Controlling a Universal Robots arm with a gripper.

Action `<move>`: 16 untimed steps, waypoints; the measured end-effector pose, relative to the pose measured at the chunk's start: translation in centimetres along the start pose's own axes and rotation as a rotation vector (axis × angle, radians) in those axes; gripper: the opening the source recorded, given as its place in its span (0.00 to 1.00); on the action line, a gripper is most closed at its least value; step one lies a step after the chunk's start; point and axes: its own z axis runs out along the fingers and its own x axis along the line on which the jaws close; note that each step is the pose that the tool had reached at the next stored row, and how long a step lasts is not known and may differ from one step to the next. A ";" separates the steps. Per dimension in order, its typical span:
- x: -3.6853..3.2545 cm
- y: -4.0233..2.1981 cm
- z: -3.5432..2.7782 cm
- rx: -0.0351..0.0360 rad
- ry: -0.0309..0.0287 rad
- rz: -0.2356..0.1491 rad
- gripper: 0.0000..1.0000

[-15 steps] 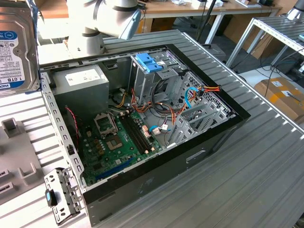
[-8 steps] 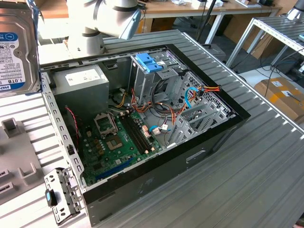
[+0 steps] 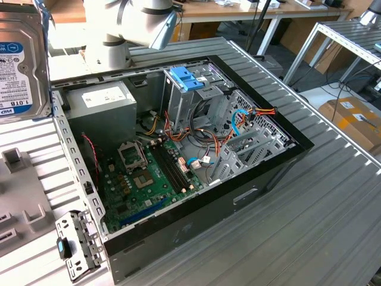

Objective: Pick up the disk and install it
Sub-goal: 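Pick up the disk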

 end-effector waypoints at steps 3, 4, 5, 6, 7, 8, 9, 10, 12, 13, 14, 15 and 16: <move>0.09 0.00 0.00 -0.0001 0.0000 0.000 0.36; 0.11 0.00 -0.01 -0.0001 0.0001 0.000 0.36; 0.12 0.00 0.00 0.0000 0.0000 0.000 0.36; 0.15 0.00 -0.01 -0.0001 0.0001 0.000 0.36; 0.17 0.00 0.00 0.0000 0.0000 0.000 0.36; 0.20 0.00 0.00 0.0000 0.0000 0.000 0.36; 0.26 0.00 -0.01 -0.0001 0.0001 0.000 0.36; 0.28 0.00 -0.01 -0.0001 0.0000 0.000 0.36; 0.37 0.00 -0.01 -0.0001 0.0001 0.000 0.36; 0.41 0.00 -0.01 0.0000 0.0000 0.000 0.36; 0.45 0.00 -0.01 -0.0001 0.0000 0.000 0.36; 0.48 0.00 -0.01 -0.0001 0.0001 0.000 0.36; 0.53 0.00 -0.01 -0.0001 0.0000 0.000 0.36</move>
